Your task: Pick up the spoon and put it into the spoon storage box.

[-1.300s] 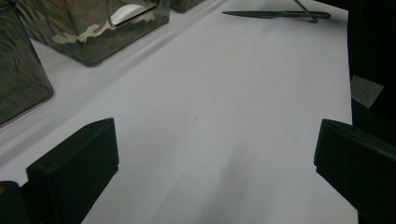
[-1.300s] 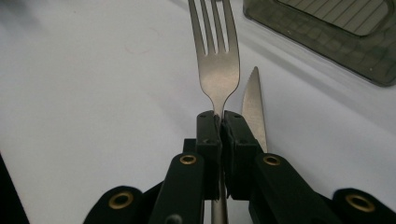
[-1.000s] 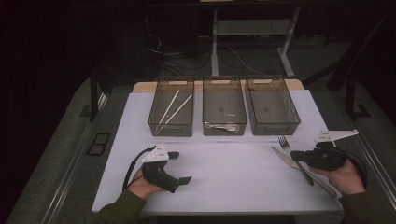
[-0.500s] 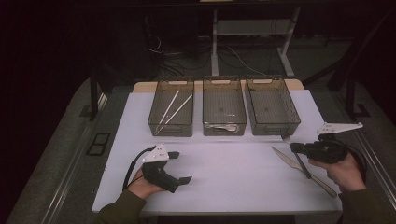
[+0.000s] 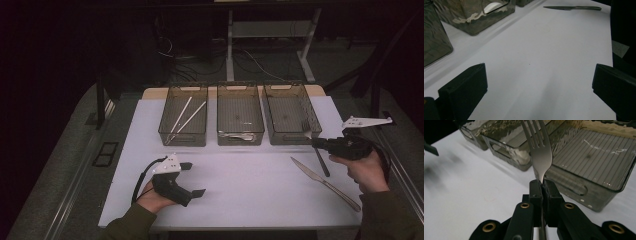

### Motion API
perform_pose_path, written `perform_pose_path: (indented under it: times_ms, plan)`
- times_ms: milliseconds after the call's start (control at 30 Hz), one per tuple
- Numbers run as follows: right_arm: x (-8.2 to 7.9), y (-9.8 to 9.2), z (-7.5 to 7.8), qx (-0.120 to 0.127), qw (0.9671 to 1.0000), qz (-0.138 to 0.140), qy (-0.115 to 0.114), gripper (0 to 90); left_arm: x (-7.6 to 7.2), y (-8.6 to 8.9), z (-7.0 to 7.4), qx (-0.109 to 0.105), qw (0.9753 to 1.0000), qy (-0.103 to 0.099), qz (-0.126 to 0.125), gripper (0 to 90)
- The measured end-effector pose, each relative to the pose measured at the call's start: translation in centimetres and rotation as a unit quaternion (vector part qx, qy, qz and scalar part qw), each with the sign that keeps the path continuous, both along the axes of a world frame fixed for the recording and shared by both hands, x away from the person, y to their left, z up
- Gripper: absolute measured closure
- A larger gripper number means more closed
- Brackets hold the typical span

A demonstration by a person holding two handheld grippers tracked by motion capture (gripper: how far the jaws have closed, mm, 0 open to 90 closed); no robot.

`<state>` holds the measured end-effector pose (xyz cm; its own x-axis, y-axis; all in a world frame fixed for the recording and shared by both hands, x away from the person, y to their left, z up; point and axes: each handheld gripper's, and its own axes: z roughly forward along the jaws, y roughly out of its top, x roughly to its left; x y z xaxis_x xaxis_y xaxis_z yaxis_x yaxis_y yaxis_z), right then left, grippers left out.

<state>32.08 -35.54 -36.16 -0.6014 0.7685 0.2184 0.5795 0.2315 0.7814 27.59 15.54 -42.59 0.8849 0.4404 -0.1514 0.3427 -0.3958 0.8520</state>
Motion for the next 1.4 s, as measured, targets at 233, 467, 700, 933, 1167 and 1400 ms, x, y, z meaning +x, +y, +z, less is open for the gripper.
perform_pose_path:
  times_ms: [233, 467, 700, 933, 1167, 1400]
  plan:
    - [1.2, 0.2, 0.4, 0.001, 0.9999, -0.010, -0.004, 86.0, 0.1, 0.1, 0.0, -0.001, 1.0000, 0.001, -0.002, 0.0]
    - [2.3, 0.4, 0.9, 0.005, 0.9998, -0.019, -0.010, 86.0, 0.0, 0.1, 0.0, -0.002, 1.0000, 0.001, 0.000, 0.0]
    - [3.6, 0.4, 1.7, 0.007, 0.9994, -0.029, -0.020, 86.0, 0.1, 0.0, 0.0, -0.002, 1.0000, 0.002, 0.000, 0.0]
    - [5.2, 0.4, 2.6, 0.009, 0.9987, -0.042, -0.027, 86.0, 0.1, 0.2, 0.0, -0.004, 1.0000, 0.002, 0.002, 0.0]
    - [7.2, 0.9, 4.1, 0.000, 0.9982, -0.052, -0.028, 86.0, 0.0, 0.1, 0.0, -0.005, 1.0000, 0.003, 0.000, 0.0]
    - [9.4, 1.6, 4.6, -0.008, 0.9977, -0.060, -0.029, 86.0, 0.1, 0.0, -0.1, -0.002, 1.0000, 0.004, -0.002, 0.0]
